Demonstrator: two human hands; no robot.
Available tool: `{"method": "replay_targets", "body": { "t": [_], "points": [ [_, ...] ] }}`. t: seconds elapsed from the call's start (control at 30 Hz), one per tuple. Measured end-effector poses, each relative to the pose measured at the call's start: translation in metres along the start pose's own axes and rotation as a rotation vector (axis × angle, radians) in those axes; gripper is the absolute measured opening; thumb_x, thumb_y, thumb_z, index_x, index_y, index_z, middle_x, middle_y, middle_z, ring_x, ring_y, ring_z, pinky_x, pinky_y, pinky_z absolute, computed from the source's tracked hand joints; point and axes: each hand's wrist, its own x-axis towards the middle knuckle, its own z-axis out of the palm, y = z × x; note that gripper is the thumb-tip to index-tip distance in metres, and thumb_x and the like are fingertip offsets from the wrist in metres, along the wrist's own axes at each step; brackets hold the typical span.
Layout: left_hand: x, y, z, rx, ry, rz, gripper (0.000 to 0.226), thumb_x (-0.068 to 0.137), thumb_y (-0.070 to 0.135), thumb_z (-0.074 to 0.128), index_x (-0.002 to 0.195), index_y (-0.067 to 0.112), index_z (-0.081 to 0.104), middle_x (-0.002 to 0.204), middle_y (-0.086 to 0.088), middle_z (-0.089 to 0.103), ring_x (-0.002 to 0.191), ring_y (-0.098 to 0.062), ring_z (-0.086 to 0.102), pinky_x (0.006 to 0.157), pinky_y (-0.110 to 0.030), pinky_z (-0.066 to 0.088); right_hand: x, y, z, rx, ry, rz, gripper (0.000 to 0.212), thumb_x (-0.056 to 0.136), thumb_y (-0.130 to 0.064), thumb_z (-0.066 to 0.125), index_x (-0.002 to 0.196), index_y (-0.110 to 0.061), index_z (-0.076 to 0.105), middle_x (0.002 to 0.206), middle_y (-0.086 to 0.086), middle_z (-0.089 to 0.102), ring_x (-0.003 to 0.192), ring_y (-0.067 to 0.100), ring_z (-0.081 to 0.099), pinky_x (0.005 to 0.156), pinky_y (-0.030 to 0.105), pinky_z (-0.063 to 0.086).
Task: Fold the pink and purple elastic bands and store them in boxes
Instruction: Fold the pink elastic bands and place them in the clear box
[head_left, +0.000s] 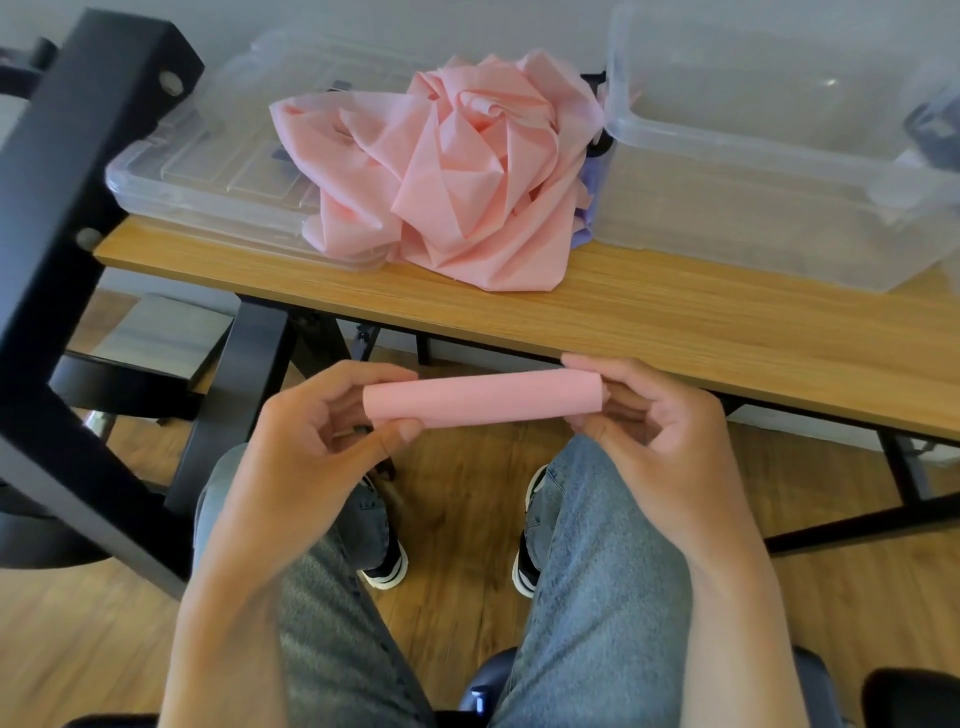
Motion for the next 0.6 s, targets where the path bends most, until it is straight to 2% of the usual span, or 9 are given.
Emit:
{"method": "replay_targets", "body": {
  "t": [0.07,0.17,0.33,0.47,0.6],
  "points": [
    [0.000,-0.002,-0.002,0.009,0.000,-0.011,0.043,0.078,0.015,0.076,0.121,0.019,0.070,0.111,0.014,0.077,0.104,-0.007,0.073,0.085,-0.021,0.060,0.000,0.002,-0.002,-0.050,-0.016,-0.005,0.036,0.089,-0.005,0.076,0.116,-0.029,0.074,0.109,-0.018,0.077,0.104,0.003,0.072,0.091,0.025,0.059],
    [0.001,-0.002,-0.001,-0.003,0.009,-0.045,0.041,0.077,0.020,0.077,0.117,0.018,0.072,0.108,0.012,0.078,0.102,-0.009,0.075,0.086,-0.024,0.061,0.001,0.004,-0.004,-0.049,-0.028,0.027,0.025,0.092,-0.013,0.075,0.112,-0.026,0.074,0.105,-0.016,0.076,0.101,0.007,0.073,0.088,0.024,0.059],
    [0.006,0.001,0.003,-0.087,0.016,-0.120,0.039,0.076,0.020,0.076,0.114,0.011,0.071,0.100,0.004,0.080,0.089,-0.016,0.077,0.079,-0.026,0.063,0.004,0.006,-0.008,0.051,-0.025,0.072,0.023,0.091,-0.014,0.075,0.113,-0.020,0.073,0.108,-0.008,0.076,0.098,0.018,0.074,0.084,0.036,0.063],
    [0.020,0.021,0.003,-0.019,0.011,-0.091,0.038,0.077,0.034,0.073,0.112,0.018,0.070,0.092,0.000,0.077,0.077,-0.014,0.073,0.074,-0.024,0.061,0.014,-0.012,-0.014,0.279,0.058,0.101,0.025,0.083,-0.015,0.076,0.107,-0.010,0.075,0.100,0.008,0.079,0.092,0.026,0.078,0.078,0.033,0.063],
    [0.053,0.050,0.003,0.060,0.023,-0.025,0.047,0.079,0.051,0.067,0.118,0.026,0.067,0.109,0.012,0.071,0.102,-0.004,0.067,0.084,-0.021,0.055,0.037,-0.039,-0.027,0.390,0.186,0.133,0.025,0.075,-0.017,0.078,0.100,-0.012,0.075,0.093,0.010,0.080,0.082,0.028,0.079,0.072,0.026,0.063]
  ]
}}
